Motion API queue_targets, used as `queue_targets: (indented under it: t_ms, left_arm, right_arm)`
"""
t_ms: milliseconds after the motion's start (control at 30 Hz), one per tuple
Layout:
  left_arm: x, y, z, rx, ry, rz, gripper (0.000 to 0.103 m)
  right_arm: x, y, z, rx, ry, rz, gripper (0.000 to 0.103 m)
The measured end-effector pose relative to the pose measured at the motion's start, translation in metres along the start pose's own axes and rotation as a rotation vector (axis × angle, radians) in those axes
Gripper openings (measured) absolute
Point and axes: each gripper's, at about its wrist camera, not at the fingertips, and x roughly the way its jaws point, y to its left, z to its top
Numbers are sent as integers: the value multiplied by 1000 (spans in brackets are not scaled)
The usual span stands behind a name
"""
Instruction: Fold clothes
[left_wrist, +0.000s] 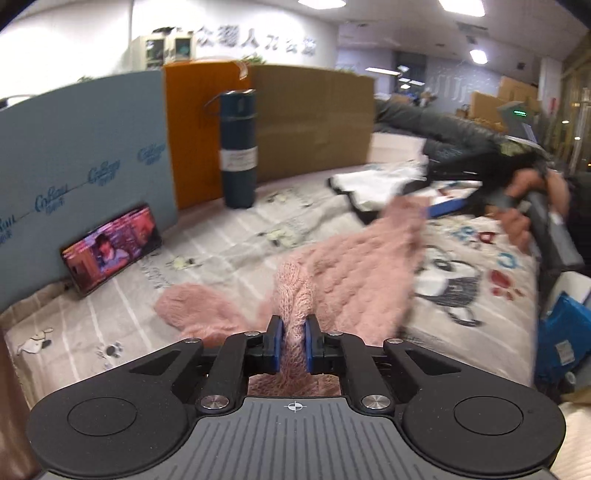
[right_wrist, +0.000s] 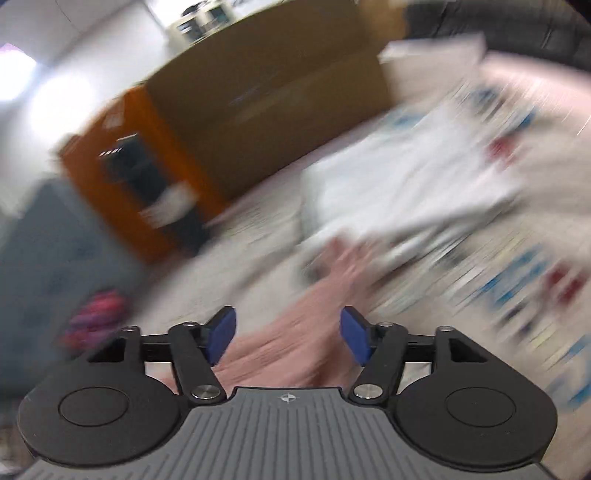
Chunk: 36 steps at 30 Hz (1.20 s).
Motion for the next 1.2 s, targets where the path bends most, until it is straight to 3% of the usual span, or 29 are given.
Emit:
queue_targets:
  t_ms: [67, 133, 300, 400, 433, 467, 700, 833, 967, 1000, 1067, 1200]
  left_arm:
    - [-8, -11, -8, 24, 2, -53, 10]
    - [-12, -23, -17, 72, 19, -102, 10]
    - [-24, -41, -43, 147, 42, -192, 9]
    - [-27, -48, -55, 175, 59, -243, 9]
    - [-28, -50, -58, 183, 66, -260, 9]
    - [-27, -51, -61, 184, 80, -268, 9]
    - [-21, -51, -82, 126, 208, -334, 13]
    - [-30, -38, -84, 19, 213, -335, 15]
    - [-57, -11, -76, -151, 116, -270, 24]
    - [-62, -4, -75, -194, 98, -212, 27]
    - [-71, 11, -73, -280, 62, -96, 33]
    - [-79, 36, -79, -504, 44, 152, 56]
  right_arm:
    - [7, 16, -19, 90, 59, 86, 65]
    - [12, 32, -38, 139, 89, 101, 65]
    - [20, 73, -80, 19, 154, -41, 57]
    - [16, 80, -104, -21, 186, -75, 38]
    - [16, 80, -111, -42, 196, -101, 19]
    - [15, 78, -117, -67, 206, -135, 7]
    - [-11, 54, -136, -114, 195, -234, 6]
    - [-32, 35, -137, -115, 190, -286, 6]
    - [-48, 17, -133, -106, 220, -296, 13]
    - [-53, 15, -129, -113, 212, -287, 17]
    - [-59, 13, -111, -127, 161, -275, 43]
    - [-55, -2, -65, -125, 72, -254, 52]
